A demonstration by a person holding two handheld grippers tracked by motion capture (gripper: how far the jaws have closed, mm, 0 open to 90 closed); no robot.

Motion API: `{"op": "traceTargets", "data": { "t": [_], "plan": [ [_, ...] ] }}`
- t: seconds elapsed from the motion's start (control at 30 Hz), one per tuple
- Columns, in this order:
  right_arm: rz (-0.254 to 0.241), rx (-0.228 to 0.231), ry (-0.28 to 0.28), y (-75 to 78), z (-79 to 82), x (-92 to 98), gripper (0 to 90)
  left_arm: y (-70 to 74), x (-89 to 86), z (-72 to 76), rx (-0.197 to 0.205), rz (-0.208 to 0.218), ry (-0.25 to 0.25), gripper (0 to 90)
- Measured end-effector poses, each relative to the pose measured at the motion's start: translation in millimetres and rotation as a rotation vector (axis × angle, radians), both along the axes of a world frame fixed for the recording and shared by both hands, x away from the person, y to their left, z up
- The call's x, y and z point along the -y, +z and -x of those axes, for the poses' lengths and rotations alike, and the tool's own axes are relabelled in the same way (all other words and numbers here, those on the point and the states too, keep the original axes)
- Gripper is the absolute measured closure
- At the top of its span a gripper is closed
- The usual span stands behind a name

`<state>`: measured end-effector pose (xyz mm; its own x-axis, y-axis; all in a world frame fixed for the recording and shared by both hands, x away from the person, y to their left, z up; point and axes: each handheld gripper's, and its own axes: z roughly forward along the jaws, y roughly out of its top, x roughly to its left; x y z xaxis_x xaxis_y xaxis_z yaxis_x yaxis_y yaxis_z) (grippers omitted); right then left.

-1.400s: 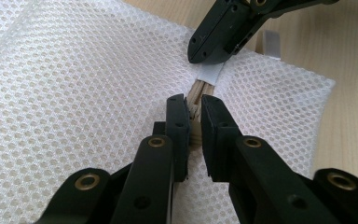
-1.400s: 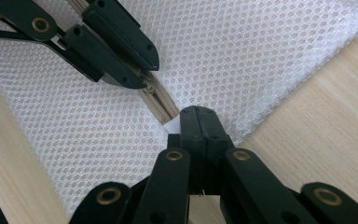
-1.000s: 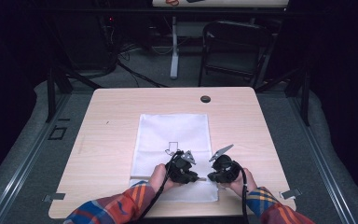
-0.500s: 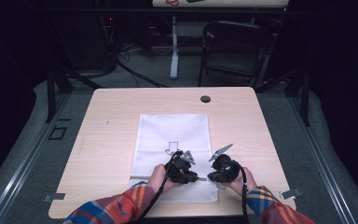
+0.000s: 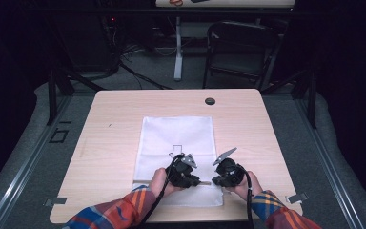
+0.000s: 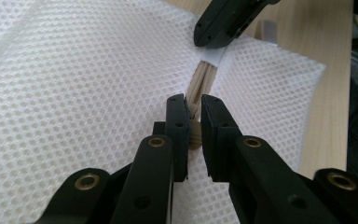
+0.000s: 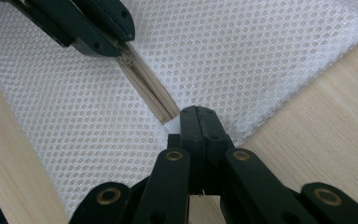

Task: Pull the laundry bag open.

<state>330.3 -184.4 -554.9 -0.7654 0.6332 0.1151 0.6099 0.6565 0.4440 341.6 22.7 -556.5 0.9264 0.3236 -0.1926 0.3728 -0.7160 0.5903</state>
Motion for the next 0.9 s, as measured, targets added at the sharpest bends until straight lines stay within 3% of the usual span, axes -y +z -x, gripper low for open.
{"op": "traceTargets", "data": {
  "t": [0.23,0.4,0.9],
  "plan": [
    [-0.002,0.000,0.000,-0.1,0.0,0.3,90.0,1.2,-1.2,0.2,0.012,-0.009,0.002,82.1],
    [0.000,0.001,0.000,-0.1,-0.2,-0.2,90.0,1.4,-14.2,-1.1,-0.007,0.001,0.033,82.1],
    [0.000,0.000,0.002,-0.1,-0.3,-0.1,90.0,5.5,-24.0,1.5,-0.001,0.008,0.030,82.1]
  ]
}}
